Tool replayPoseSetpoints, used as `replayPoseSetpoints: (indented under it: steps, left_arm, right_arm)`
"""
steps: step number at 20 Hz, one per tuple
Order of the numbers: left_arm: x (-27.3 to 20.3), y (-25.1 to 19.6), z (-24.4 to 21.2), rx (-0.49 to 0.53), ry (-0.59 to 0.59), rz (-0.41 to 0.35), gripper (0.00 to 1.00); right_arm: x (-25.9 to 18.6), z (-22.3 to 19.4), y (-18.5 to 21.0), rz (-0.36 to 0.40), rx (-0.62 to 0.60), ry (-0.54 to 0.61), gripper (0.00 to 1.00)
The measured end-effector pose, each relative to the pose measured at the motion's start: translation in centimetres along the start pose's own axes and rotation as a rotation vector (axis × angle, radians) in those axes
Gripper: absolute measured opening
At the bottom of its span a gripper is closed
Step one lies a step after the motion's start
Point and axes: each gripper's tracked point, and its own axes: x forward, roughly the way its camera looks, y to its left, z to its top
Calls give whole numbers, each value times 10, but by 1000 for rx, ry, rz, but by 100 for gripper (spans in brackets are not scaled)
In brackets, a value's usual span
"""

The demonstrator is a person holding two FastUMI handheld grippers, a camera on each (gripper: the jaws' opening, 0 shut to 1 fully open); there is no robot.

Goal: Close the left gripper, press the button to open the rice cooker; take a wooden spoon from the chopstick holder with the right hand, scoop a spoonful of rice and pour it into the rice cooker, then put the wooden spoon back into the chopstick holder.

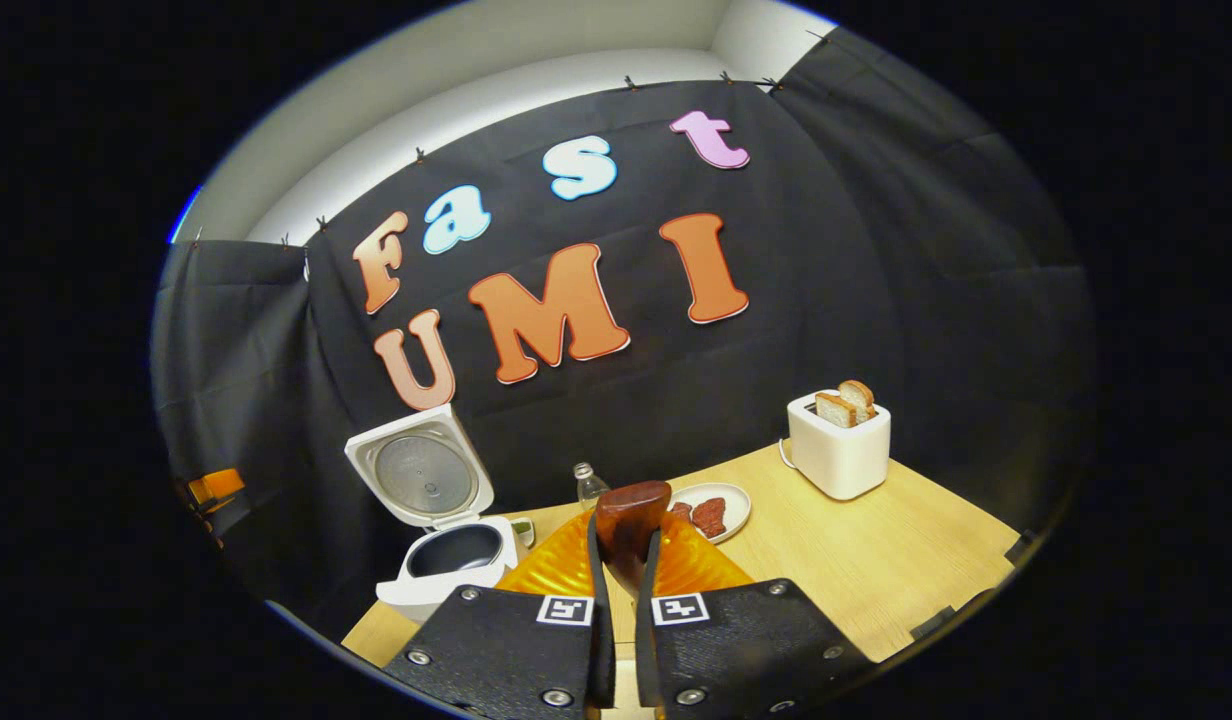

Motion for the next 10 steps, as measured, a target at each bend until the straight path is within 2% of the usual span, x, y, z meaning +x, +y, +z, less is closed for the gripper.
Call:
replayPoseSetpoints:
  steps: [6, 10]
  left_arm:
    - [-6, 6, 10, 62, -17, -24, 100]
    - [-11, 4, 10, 131, -15, -38, 100]
  right_arm:
    - [-4, -62, 32, 32, -100, 72, 7]
    - [6, -107, 29, 5, -135, 133, 7]
